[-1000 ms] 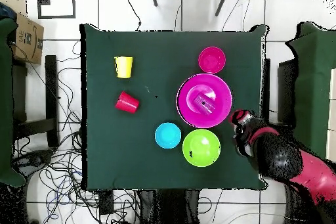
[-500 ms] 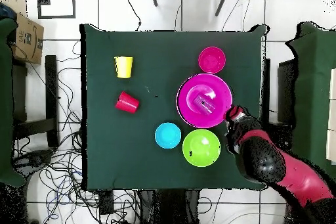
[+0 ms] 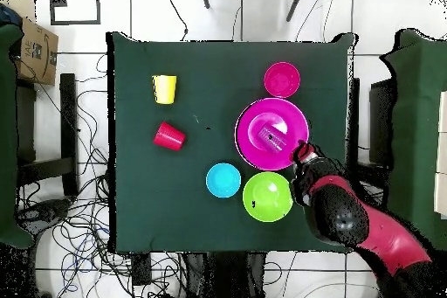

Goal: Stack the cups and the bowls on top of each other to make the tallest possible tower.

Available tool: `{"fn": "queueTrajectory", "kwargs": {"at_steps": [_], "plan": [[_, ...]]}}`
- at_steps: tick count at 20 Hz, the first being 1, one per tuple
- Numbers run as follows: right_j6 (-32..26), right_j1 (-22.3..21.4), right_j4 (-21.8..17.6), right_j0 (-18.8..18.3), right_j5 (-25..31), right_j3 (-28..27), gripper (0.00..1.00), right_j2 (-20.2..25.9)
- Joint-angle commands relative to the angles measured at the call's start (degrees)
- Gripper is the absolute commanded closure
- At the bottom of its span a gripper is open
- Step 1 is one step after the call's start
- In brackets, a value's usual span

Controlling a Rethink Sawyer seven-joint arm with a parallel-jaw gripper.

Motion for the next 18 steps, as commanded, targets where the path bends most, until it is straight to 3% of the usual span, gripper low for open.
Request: {"fn": "queueTrajectory", "kwargs": {"at_steps": [1, 5, 7, 15, 18], "plan": [[7.94, 3.22, 0.63, 1.35, 0.96, 2.75, 1.0, 0.47], [8.92, 2.28, 2.3, 5.15, 2.17, 1.89, 1.0, -5.24], [9.95, 1.83, 2.75, 6.16, 0.86, 2.73, 1.0, -5.93], [11.12, 1.32, 5.36, 3.47, 0.74, 4.12, 1.0, -1.61], [12.13, 1.5, 6.5, 0.04, 0.55, 6.15, 1.0, 3.78]]}}
